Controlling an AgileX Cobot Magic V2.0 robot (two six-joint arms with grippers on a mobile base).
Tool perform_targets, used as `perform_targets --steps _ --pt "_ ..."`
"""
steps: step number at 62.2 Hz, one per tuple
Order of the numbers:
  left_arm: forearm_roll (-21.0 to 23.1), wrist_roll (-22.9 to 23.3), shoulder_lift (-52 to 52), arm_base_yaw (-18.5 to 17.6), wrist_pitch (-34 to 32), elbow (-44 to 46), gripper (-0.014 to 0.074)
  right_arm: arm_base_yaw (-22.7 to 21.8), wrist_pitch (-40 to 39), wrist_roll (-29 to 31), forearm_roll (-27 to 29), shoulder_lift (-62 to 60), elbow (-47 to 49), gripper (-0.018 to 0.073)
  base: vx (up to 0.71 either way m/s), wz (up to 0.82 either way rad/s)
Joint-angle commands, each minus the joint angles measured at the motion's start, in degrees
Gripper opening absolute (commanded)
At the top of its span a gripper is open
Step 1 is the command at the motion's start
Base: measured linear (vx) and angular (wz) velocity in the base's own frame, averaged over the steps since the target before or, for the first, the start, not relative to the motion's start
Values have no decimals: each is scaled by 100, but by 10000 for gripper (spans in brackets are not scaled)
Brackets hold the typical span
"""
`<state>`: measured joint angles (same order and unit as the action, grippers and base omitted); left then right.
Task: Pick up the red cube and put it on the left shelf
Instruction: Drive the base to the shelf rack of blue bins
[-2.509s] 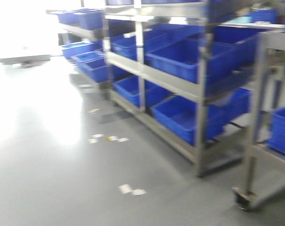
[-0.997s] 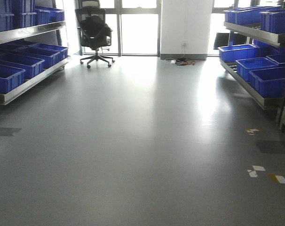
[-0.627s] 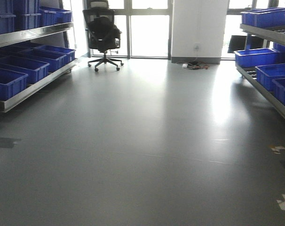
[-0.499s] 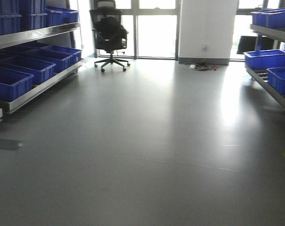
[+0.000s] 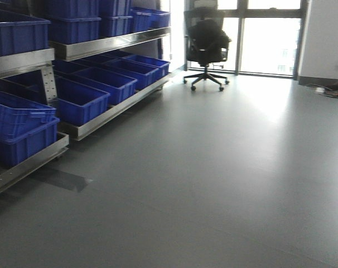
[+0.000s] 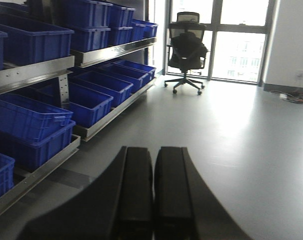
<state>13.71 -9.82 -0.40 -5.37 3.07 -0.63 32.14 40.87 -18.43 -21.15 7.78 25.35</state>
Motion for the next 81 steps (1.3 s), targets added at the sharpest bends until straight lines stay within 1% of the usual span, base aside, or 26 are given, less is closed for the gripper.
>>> perform_targets --steps 1,41,81 --pt "8 1 -73 -39 -486 -136 102 -16 -459 35 -175 84 150 58 67 52" --pt "8 1 -73 -39 -486 -136 102 -16 -452 35 -175 84 150 58 67 52" --pt "8 1 -73 -39 -486 -136 102 -16 -452 35 -175 84 150 58 52 63"
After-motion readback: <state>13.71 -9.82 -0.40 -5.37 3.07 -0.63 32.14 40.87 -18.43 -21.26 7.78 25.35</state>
